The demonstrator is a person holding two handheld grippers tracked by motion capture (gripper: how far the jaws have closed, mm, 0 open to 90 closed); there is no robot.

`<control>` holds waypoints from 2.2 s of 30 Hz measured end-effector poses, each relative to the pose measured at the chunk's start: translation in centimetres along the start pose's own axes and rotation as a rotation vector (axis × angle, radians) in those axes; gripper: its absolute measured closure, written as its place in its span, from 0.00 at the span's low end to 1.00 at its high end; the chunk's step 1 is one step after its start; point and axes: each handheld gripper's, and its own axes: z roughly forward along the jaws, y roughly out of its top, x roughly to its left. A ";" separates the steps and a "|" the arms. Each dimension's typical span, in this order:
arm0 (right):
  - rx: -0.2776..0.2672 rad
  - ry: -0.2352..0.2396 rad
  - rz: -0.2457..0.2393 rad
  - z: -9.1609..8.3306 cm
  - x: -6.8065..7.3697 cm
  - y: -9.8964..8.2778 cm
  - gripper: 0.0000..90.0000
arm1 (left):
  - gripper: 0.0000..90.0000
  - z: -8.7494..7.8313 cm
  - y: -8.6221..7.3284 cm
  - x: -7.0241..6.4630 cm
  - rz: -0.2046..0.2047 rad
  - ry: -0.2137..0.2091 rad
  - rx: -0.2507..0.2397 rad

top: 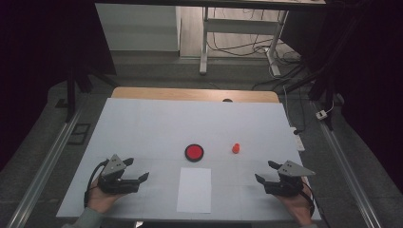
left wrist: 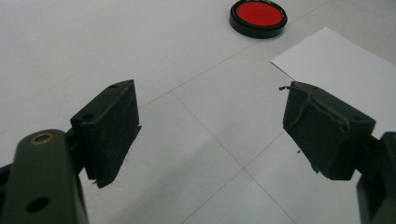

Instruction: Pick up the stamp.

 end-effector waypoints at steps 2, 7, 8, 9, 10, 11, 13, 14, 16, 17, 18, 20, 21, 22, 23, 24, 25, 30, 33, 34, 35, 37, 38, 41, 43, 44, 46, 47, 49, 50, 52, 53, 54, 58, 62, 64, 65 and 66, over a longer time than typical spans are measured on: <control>0.007 0.000 -0.002 0.0 0.1 0.1 0.29 | 0.21 -0.1 -0.1 -0.1 0.003 0.001 0.003; 0.002 0.001 -0.006 0.2 0.0 0.2 0.29 | 0.21 -0.3 -0.2 -0.2 0.005 0.004 0.006; 0.000 -0.002 -0.002 0.2 0.0 0.3 0.30 | 0.21 -0.4 -0.2 -0.2 0.003 0.005 0.004; -0.002 0.002 -0.002 0.3 0.0 0.3 0.30 | 0.21 -0.4 -0.2 -0.2 0.003 0.005 0.004; -0.001 0.002 0.000 0.3 0.0 0.3 0.30 | 0.21 -0.5 -0.3 -0.1 0.002 0.008 0.003; 0.002 -0.001 -0.003 0.4 0.0 0.3 0.30 | 0.21 -0.5 -0.3 -0.1 0.002 0.008 0.003; 0.000 0.003 -0.001 0.5 0.0 0.2 0.30 | 0.21 -0.4 -0.3 0.0 -0.002 0.006 0.003; 0.005 0.002 -0.001 0.5 0.1 0.2 0.30 | 0.21 -0.4 -0.3 -0.1 -0.004 0.004 0.005; 0.010 0.002 -0.004 0.4 0.1 0.2 0.30 | 0.21 -0.4 -0.3 -0.1 -0.005 0.004 0.008; 0.004 0.006 0.004 0.5 0.1 0.2 0.30 | 0.21 -0.3 -0.3 -0.2 0.002 0.004 0.012; 0.010 0.004 0.003 0.4 0.1 0.3 0.30 | 0.21 -0.3 -0.3 -0.2 0.002 0.004 0.012; 0.009 0.005 0.003 0.4 0.1 0.3 0.30 | 0.21 -0.3 -0.3 -0.3 0.002 0.002 0.013; 0.009 0.005 0.003 0.4 0.1 0.3 0.30 | 0.21 -0.3 -0.3 -0.3 0.002 0.002 0.013; 0.006 0.000 0.004 0.5 0.1 0.5 0.30 | 0.21 -0.3 -0.3 -0.3 0.000 0.004 0.012; 0.005 0.000 0.004 0.5 0.1 0.6 0.30 | 0.21 -0.3 -0.3 -0.3 -0.002 0.008 0.011; 0.002 0.001 0.005 0.6 0.1 0.7 0.30 | 0.21 -0.3 -0.3 -0.3 -0.002 0.008 0.011; 0.003 0.001 0.007 0.6 0.1 0.8 0.30 | 0.21 -0.2 -0.3 -0.3 -0.004 0.008 0.011; -0.006 -0.008 -0.002 0.8 0.0 1.4 0.30 | 0.21 -0.1 -0.3 -0.2 -0.002 0.003 0.017; -0.010 -0.007 0.002 1.0 0.0 1.8 0.30 | 0.21 -0.1 -0.3 -0.2 -0.002 0.002 0.017; -0.013 -0.005 0.003 1.1 0.1 2.0 0.30 | 0.21 -0.1 -0.3 -0.2 -0.002 0.002 0.017; -0.014 -0.004 0.003 1.1 0.1 2.2 0.30 | 0.21 -0.1 -0.3 -0.2 -0.004 -0.001 0.019; -0.022 -0.007 0.002 1.3 0.2 2.6 0.30 | 0.21 -0.2 -0.3 -0.2 -0.006 -0.007 0.019; -0.023 -0.007 0.006 1.3 0.2 2.8 0.30 | 0.21 -0.2 -0.3 -0.2 -0.006 -0.007 0.019; -0.015 0.002 0.007 1.6 0.5 3.3 0.30 | 0.22 -0.2 -0.2 -0.3 -0.006 -0.013 0.011; 0.002 0.003 -0.004 1.9 0.7 3.7 0.30 | 0.22 -0.2 -0.3 -0.3 -0.004 -0.012 0.011; 0.007 0.008 -0.006 2.1 0.8 4.0 0.30 | 0.22 -0.2 -0.3 -0.3 -0.004 -0.012 0.011; 0.017 0.012 -0.011 2.6 0.9 4.4 0.30 | 0.22 -0.2 -0.3 -0.3 0.002 -0.015 0.012; 0.016 0.012 -0.011 2.8 1.0 4.7 0.30 | 0.22 -0.3 -0.3 -0.3 0.005 -0.013 0.012; 0.020 0.011 -0.017 3.2 1.1 5.2 0.30 | 0.22 -0.3 -0.3 -0.3 0.003 -0.013 0.008; 0.016 0.011 -0.024 3.4 1.2 5.5 0.30 | 0.22 -0.3 -0.3 -0.3 0.005 -0.012 0.008; 0.009 0.015 -0.025 3.7 1.2 6.0 0.30 | 0.22 -0.3 -0.3 -0.4 0.006 -0.010 0.011; 0.006 0.016 -0.026 3.8 1.2 6.3 0.30 | 0.22 -0.2 -0.3 -0.4 0.006 -0.010 0.012; 0.002 0.019 -0.026 3.9 1.2 6.6 0.30 | 0.22 -0.2 -0.3 -0.4 0.007 -0.010 0.013; -0.004 0.023 -0.027 4.3 1.1 7.5 0.30 | 0.22 -0.1 -0.3 -0.5 0.011 -0.009 0.015; -0.006 0.016 -0.023 4.7 0.9 8.1 0.31 | 0.22 -0.1 -0.4 -0.5 0.012 -0.006 0.017; 0.000 0.012 -0.024 4.9 0.8 8.3 0.31 | 0.22 -0.1 -0.4 -0.5 0.012 -0.006 0.018; 0.001 0.012 -0.023 5.0 0.7 8.4 0.31 | 0.22 -0.1 -0.4 -0.5 0.012 -0.005 0.018; 0.005 0.008 -0.021 5.1 0.6 8.5 0.31 | 0.22 -0.1 -0.4 -0.5 0.013 -0.005 0.020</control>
